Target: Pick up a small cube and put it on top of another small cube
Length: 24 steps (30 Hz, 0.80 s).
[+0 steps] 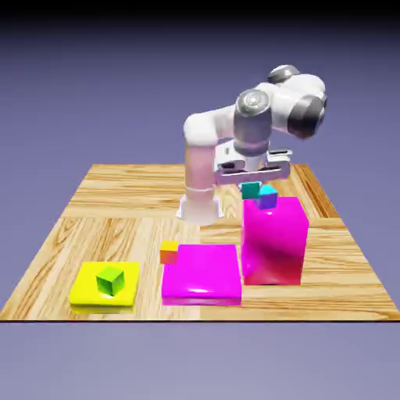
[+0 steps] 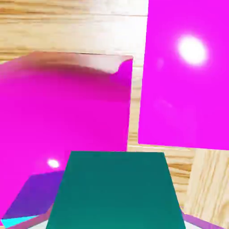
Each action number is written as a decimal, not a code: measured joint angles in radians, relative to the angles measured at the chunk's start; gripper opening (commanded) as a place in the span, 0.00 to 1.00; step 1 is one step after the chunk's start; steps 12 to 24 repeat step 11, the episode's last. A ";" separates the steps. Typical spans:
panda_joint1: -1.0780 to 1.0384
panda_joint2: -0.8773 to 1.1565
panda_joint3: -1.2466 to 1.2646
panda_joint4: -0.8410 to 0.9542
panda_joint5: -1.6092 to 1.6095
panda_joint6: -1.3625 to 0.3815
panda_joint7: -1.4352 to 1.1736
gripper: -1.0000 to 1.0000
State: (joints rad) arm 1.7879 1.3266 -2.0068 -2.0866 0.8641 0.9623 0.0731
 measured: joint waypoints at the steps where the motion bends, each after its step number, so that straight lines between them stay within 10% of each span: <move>1: 0.036 0.035 -0.030 0.013 -0.021 -0.040 -0.028 0.00; 7: 0.123 0.130 0.024 -0.127 0.046 0.003 -0.045 0.00; 8: 0.139 0.148 0.037 -0.158 0.062 0.014 -0.047 1.00; 24: 0.120 0.127 0.021 -0.122 0.042 0.001 -0.046 1.00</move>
